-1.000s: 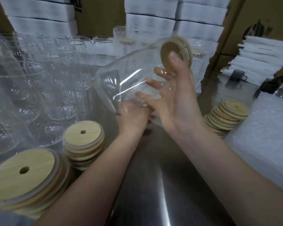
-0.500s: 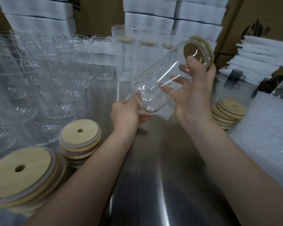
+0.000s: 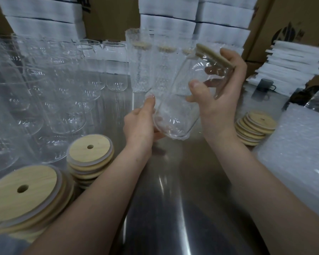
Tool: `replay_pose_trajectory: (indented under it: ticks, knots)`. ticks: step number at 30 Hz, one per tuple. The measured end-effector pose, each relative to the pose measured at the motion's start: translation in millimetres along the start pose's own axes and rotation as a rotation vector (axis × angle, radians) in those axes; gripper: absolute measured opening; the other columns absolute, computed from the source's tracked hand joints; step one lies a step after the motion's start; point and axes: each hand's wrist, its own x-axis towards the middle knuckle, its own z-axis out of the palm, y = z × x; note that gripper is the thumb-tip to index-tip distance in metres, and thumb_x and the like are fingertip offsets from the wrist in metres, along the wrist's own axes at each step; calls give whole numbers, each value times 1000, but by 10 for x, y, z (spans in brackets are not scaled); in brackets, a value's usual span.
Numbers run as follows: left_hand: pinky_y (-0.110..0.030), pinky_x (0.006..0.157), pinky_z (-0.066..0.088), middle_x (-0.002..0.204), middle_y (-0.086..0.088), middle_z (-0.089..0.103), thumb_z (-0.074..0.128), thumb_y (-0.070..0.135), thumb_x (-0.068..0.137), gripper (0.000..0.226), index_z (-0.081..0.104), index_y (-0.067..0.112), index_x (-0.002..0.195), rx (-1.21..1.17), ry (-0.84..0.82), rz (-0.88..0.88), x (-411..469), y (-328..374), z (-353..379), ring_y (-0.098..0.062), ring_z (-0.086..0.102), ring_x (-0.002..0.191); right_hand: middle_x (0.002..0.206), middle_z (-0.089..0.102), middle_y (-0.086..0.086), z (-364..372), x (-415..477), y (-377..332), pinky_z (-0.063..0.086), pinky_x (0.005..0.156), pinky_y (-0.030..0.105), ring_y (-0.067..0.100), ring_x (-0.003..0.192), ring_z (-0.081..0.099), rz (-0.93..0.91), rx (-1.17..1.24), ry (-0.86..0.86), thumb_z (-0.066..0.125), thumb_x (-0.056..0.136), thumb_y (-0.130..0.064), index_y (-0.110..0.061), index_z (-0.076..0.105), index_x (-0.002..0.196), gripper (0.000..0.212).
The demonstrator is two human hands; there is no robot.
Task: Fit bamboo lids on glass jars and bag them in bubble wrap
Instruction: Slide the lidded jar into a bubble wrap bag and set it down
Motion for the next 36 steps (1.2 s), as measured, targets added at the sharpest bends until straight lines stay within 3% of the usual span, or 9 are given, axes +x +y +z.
replay_pose_trajectory:
  ticks: [5, 8, 10, 14, 19, 24, 28, 31, 36]
  knots:
    - [-47, 69, 61, 96, -17, 72, 63, 47, 90, 40, 62, 15, 113, 93, 4, 89, -60, 6, 20, -33, 72, 84, 127, 41, -1, -2, -48, 53, 46, 74, 17, 13, 104, 49, -144, -122, 16, 76, 76, -16, -13, 39, 127, 63]
    - [-32, 53, 56, 89, -10, 68, 56, 46, 95, 42, 56, 17, 126, 147, -43, 190, -88, -13, 37, -31, 72, 70, 133, 43, 8, -11, -47, 85, 49, 79, 19, 10, 108, 49, -131, -162, 59, 79, 78, -19, -10, 42, 130, 64]
    - [-32, 52, 55, 71, -1, 67, 49, 47, 98, 28, 65, 27, 108, 257, -37, 302, -126, -20, 47, -27, 71, 63, 135, 43, 6, -11, -40, 107, 54, 82, 27, 10, 109, 50, -106, -153, 93, 80, 79, -22, -13, 43, 132, 65]
    - [-49, 76, 55, 71, -4, 69, 35, 48, 96, 41, 61, 26, 72, 392, 2, 460, -171, -25, 29, -27, 68, 72, 140, 42, 4, -25, -22, 156, 55, 87, 44, 16, 116, 51, -75, -131, 141, 79, 81, -26, -22, 39, 132, 65]
    - [-24, 85, 37, 101, 1, 54, 62, 20, 79, 4, 65, 18, 80, 646, 93, 602, -98, -57, 18, -22, 54, 102, 136, 46, -2, -46, 5, 192, 56, 85, 44, 14, 108, 56, -29, -107, 183, 79, 80, -31, -27, 41, 130, 63]
    - [-42, 101, 40, 115, 3, 49, 75, 18, 71, 49, 45, 21, 109, 670, -22, 615, -108, -63, 31, -21, 49, 113, 133, 48, -7, -60, 2, 201, 56, 84, 44, 20, 106, 58, -25, -105, 171, 79, 79, -35, -37, 42, 125, 60]
    - [-40, 116, 29, 146, -3, 34, 83, 40, 68, 99, 28, 19, 148, 749, -96, 529, -68, -81, 26, -21, 32, 138, 134, 49, -1, -71, 23, 212, 56, 83, 36, 10, 103, 58, -17, -88, 179, 79, 79, -32, -32, 43, 126, 59]
    - [-45, 111, 36, 141, 4, 49, 82, 50, 67, 92, 37, 27, 143, 771, -187, 511, -51, -112, 22, -19, 42, 134, 133, 50, 5, -77, 20, 211, 54, 83, 29, -1, 99, 56, -10, -85, 164, 78, 79, -32, -23, 45, 128, 60]
    - [-39, 108, 41, 138, 4, 52, 83, 45, 69, 89, 39, 23, 143, 683, -182, 550, -44, -144, 13, -14, 48, 129, 131, 49, 4, -55, -6, 190, 57, 85, 42, 22, 104, 59, 6, -60, 88, 80, 79, -25, -19, 46, 129, 61]
